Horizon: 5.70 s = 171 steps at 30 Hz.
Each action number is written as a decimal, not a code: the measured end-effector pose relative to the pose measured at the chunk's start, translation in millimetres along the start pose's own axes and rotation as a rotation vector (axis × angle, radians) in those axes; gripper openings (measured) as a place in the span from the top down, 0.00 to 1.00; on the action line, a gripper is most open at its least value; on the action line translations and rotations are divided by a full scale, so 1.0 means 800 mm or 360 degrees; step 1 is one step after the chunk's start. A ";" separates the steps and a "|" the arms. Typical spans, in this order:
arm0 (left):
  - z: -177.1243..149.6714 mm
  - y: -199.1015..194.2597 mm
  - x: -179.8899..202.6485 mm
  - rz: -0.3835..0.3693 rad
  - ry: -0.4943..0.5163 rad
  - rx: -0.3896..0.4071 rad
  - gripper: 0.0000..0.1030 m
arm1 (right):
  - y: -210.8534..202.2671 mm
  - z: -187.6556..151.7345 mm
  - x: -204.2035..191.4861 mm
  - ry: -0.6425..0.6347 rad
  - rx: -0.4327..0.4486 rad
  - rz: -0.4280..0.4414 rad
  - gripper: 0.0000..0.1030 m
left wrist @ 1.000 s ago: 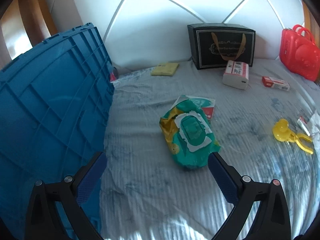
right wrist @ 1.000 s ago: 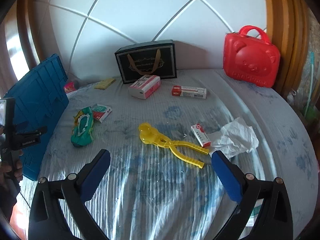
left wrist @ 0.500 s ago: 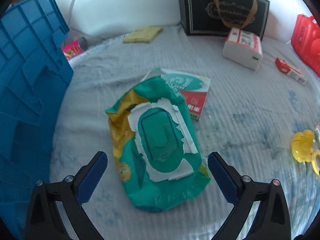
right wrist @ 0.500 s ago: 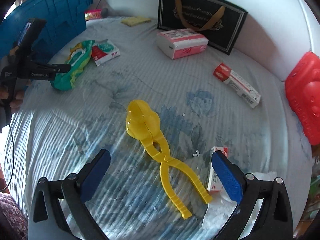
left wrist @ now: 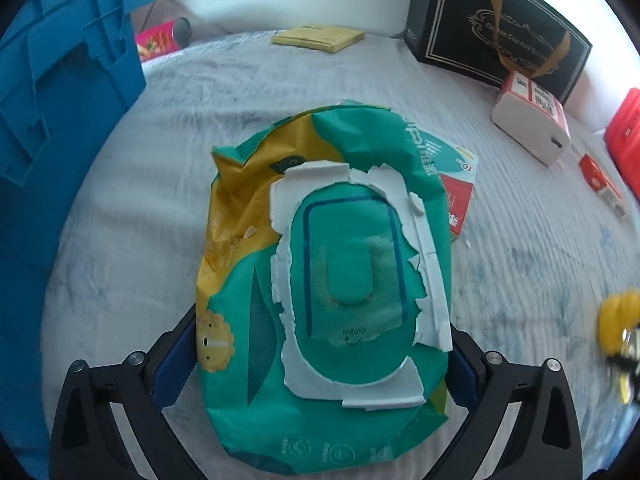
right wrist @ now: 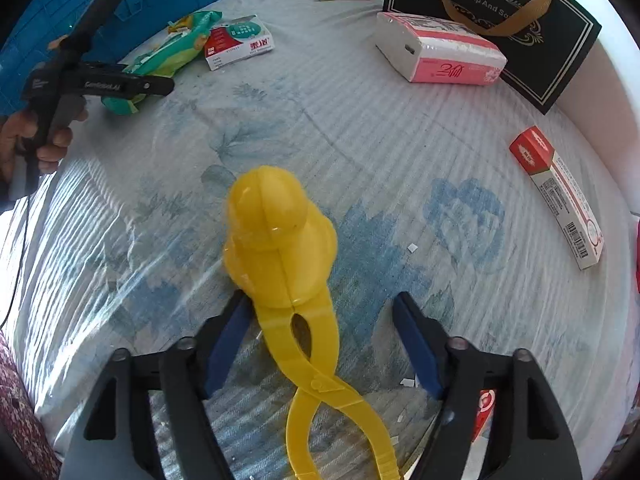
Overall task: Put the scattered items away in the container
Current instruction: 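Grasp the green wipes pack with the left tool while the right tool grasps the yellow toy clamp, then carry the wipes pack and yellow clamp in both tools over the blue crate, then open both tools to drop the wipes pack and clamp into the crate, then grasp the red-white ointment box with the left tool while the right tool grasps the white-green box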
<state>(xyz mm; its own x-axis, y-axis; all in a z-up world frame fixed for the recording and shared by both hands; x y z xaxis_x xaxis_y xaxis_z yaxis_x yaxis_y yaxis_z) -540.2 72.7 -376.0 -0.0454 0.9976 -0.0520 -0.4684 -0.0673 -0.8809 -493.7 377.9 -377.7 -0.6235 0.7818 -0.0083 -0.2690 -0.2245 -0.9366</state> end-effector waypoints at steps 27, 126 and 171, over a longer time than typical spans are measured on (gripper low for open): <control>-0.023 -0.221 -0.007 0.0293 0.0233 0.0463 0.40 | -0.111 0.003 -0.102 0.0211 0.0355 0.0027 0.68; -0.084 -0.455 0.084 -0.0249 0.0457 0.0969 0.00 | -0.350 -0.100 -0.187 0.0994 0.0920 -0.0391 0.23; -0.061 -0.066 0.478 -0.0198 0.0538 0.0040 0.01 | -0.161 -0.398 -0.011 0.1178 0.0315 -0.0150 0.52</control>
<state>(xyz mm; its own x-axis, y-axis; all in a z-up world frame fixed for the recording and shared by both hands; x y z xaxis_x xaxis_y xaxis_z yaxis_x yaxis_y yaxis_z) -489.4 458.2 -372.3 0.3060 0.9466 -0.1014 -0.4735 0.0589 -0.8788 -220.3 585.1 -368.8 0.0431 0.9725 -0.2291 -0.4663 -0.1832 -0.8654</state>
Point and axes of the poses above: each gripper's, at about its wrist camera, not at the fingertips, and y roughly the way its jaws point, x to its right, z to its top, the point moved 3 cm from there along y, roughly the way its jaws point, and after that the axes turned 4 degrees about y, right-handed, at the moved point
